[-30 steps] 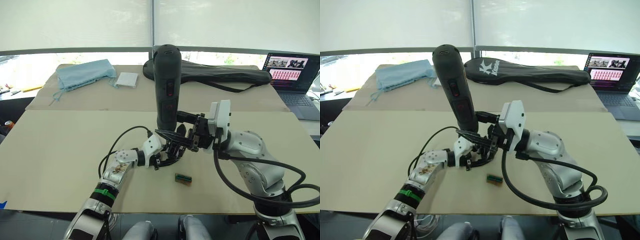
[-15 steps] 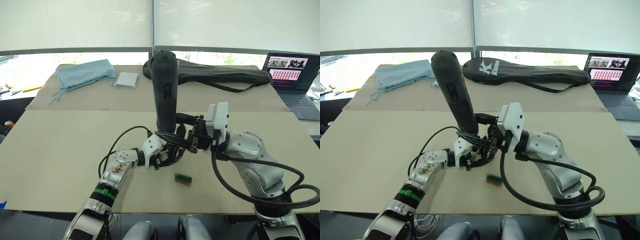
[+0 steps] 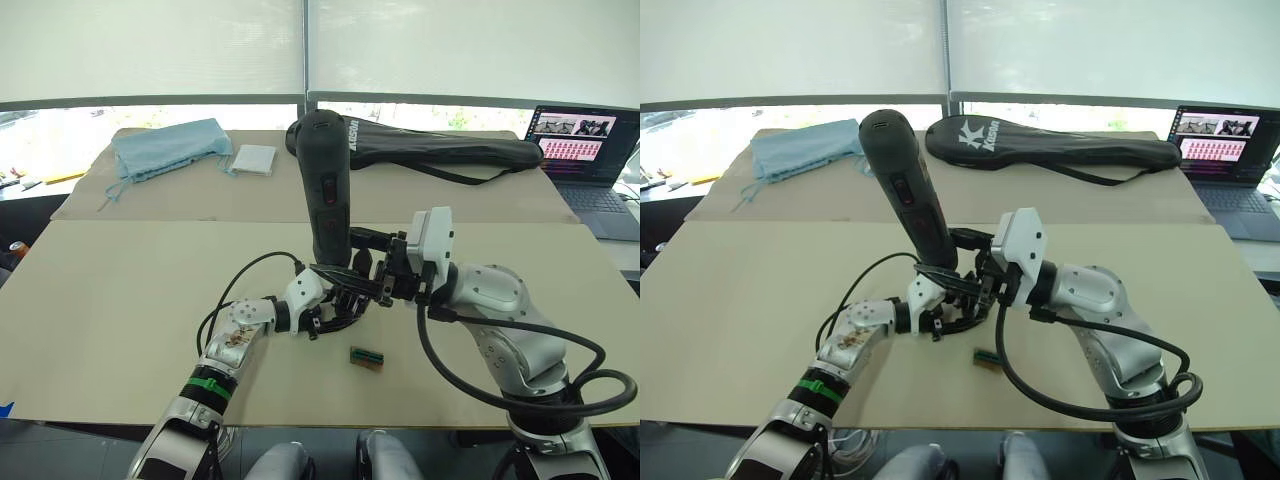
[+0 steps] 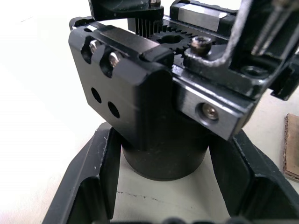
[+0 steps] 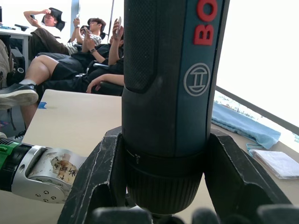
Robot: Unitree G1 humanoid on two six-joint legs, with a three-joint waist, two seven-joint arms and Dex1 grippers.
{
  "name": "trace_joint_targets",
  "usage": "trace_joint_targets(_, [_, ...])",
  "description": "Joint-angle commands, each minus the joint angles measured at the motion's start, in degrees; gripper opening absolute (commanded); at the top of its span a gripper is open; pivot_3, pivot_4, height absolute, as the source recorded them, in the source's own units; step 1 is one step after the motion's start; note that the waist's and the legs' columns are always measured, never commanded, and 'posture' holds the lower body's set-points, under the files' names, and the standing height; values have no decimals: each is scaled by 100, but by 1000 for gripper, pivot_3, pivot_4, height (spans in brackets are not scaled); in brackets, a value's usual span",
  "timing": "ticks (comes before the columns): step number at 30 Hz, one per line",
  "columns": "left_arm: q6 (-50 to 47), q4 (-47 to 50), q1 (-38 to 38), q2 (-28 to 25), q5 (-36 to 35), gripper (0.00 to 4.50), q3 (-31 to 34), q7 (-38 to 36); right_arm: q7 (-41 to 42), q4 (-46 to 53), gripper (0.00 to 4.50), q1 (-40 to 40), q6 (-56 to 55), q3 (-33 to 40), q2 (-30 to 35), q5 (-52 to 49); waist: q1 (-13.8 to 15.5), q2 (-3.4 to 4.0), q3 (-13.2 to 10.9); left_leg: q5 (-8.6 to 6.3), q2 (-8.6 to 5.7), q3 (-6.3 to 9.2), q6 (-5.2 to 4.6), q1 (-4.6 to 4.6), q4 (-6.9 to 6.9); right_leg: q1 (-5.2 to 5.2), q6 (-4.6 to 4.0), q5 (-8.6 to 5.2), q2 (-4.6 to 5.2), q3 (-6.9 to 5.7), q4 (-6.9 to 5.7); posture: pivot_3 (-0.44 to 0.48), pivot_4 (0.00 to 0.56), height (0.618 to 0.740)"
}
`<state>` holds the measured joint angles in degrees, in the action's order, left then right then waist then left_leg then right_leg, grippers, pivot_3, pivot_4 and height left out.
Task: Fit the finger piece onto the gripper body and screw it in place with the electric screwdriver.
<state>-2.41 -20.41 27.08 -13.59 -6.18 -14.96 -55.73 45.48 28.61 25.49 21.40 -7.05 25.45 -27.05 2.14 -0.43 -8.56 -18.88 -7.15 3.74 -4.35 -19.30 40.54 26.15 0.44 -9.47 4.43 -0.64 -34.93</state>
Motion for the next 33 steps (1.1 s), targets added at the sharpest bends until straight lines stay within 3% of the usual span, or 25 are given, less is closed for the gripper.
trace_joint_targets(1, [-204,-136,-102,-24,123,2261,-147,8,-32,155,1926,18,-183,87,-45,-41,0,0,0,0,0,0,0,0,0,0,0,0,0,0,0,0,150,740])
trace_joint_targets(33, [-202,-91,-155,-25,124,2261,-166,6,-31,112,1926,-7,-302,66,-44,4,-1,0,0,0,0,0,0,1,0,0,0,0,-1,-1,0,0,150,740])
